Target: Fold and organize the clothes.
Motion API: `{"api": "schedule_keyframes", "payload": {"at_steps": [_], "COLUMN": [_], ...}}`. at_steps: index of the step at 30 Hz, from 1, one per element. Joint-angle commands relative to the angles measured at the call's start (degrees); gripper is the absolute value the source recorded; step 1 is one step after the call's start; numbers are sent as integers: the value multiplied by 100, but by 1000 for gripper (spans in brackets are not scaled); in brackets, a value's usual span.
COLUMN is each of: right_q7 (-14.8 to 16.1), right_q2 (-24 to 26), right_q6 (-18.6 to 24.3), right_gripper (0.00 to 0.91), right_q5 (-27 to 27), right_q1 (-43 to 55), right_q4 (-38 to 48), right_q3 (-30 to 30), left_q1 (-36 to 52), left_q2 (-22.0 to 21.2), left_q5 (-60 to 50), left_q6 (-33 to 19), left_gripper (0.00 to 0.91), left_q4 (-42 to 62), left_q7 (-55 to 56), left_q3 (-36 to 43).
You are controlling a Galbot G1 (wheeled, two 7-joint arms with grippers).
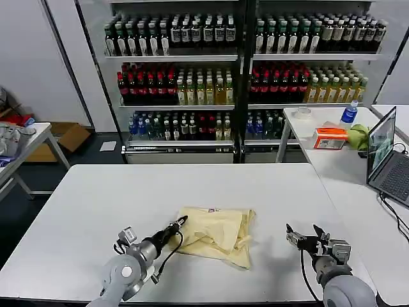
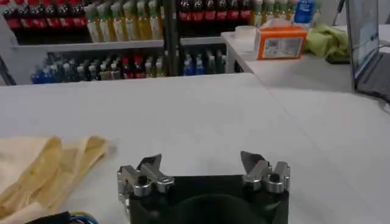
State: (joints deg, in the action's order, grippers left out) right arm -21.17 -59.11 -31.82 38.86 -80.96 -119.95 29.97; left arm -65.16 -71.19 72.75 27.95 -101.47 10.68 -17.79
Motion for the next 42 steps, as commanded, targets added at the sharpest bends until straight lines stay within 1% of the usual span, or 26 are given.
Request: {"api": "schedule_keyframes", "payload": {"at_steps": [1, 3, 5, 8, 10, 11, 13, 14, 16, 17, 18, 20, 22, 23, 24, 25, 26, 27, 28, 29, 30, 31, 33, 36, 39, 42], "right_q7": [-7, -9, -5, 11, 21, 26, 33, 34, 45, 46, 49, 54, 62, 63, 68, 71, 70, 72, 71, 73, 74, 79, 76, 72, 69, 72], "right_q2": [35, 31, 27, 17, -12, -36, -92, -101, -142, -158, -175, -206, -233, -238, -257, -270, -276, -291, -296, -300, -303, -298, -282, -262, -264, -273], "right_q6": [-3, -3, -2, 11, 19, 21, 29, 31, 39, 39, 40, 43, 49, 51, 57, 63, 66, 70, 74, 79, 89, 95, 100, 102, 102, 104], "right_gripper": [907, 907, 907, 907, 907, 907, 907, 907, 907, 907, 907, 907, 907, 907, 907, 907, 907, 907, 907, 907, 907, 907, 907, 907, 907, 907], "right_q5": [26, 37, 54, 82, 92, 97, 107, 109, 112, 111, 113, 114, 111, 109, 95, 86, 80, 54, 42, 20, -29, -51, -90, -111, -128, -145], "right_q1": [-19, -18, -14, 41, 115, 156, 265, 304, 402, 430, 465, 493, 478, 468, 415, 367, 339, 273, 246, 216, 141, 112, 49, 11, -46, -119], "right_q4": [-47, -66, -86, -71, -63, -59, -55, -52, -52, -57, -58, -89, -116, -120, -152, -175, -192, -222, -238, -254, -293, -325, -373, -423, -463, -509], "right_q3": [63, 74, 83, 56, 11, -24, -115, -141, -245, -269, -295, -321, -322, -322, -310, -296, -289, -270, -265, -262, -254, -247, -214, -162, -118, -91], "left_q1": [-52, -96, -204, -451, -745, -824, -1137, -1273, -1555, -1613, -1770, -1989, -2101, -2141, -2157, -2154, -2155, -2140, -2109, -2095, -2057, -1939, -1771, -1453, -1258, -1122], "left_q2": [-8, 50, 221, 837, 1532, 1683, 2278, 2608, 3228, 3284, 3726, 4065, 4257, 4262, 4183, 4080, 3968, 3756, 3612, 3427, 3228, 2966, 2543, 2096, 1883, 1826], "left_q5": [791, 909, 1138, 1222, 1342, 1413, 1596, 1608, 1624, 1610, 1596, 1366, 803, 572, -59, -550, -726, -1627, -2484, -2847, -3407, -4139, -4811, -5407, -5521, -5476], "left_q6": [-5, 6, 35, 69, 175, 178, 355, 393, 514, 514, 521, 522, 523, 521, 515, 510, 505, 469, 339, 200, -37, -143, -277, -433, -447, -401], "left_gripper": [60, 50, 50, 30, 20, 20, 20, 20, 20, 20, 20, 20, 20, 20, 20, 20, 20, 20, 20, 20, 20, 20, 20, 20, 20, 20], "left_q4": [-116, -227, -458, -746, -977, -1052, -1223, -1265, -1281, -1271, -1277, -1338, -1598, -1666, -2017, -2216, -2297, -2401, -2358, -2301, -2158, -1930, -1501, -1013, -938, -1162], "left_q7": [17, 96, 156, 214, 261, 260, 290, 287, 287, 285, 279, 261, 202, 166, 55, -41, -80, -130, -202, -230, -274, -282, -279, -277, -269, -249], "left_q3": [-445, -770, -1182, -1886, -2592, -2714, -3716, -3920, -4737, -5000, -5396, -5720, -5734, -5647, -5300, -4809, -4391, -3710, -3051, -2542, -1638, -1154, -324, 353, 630, 717]}}
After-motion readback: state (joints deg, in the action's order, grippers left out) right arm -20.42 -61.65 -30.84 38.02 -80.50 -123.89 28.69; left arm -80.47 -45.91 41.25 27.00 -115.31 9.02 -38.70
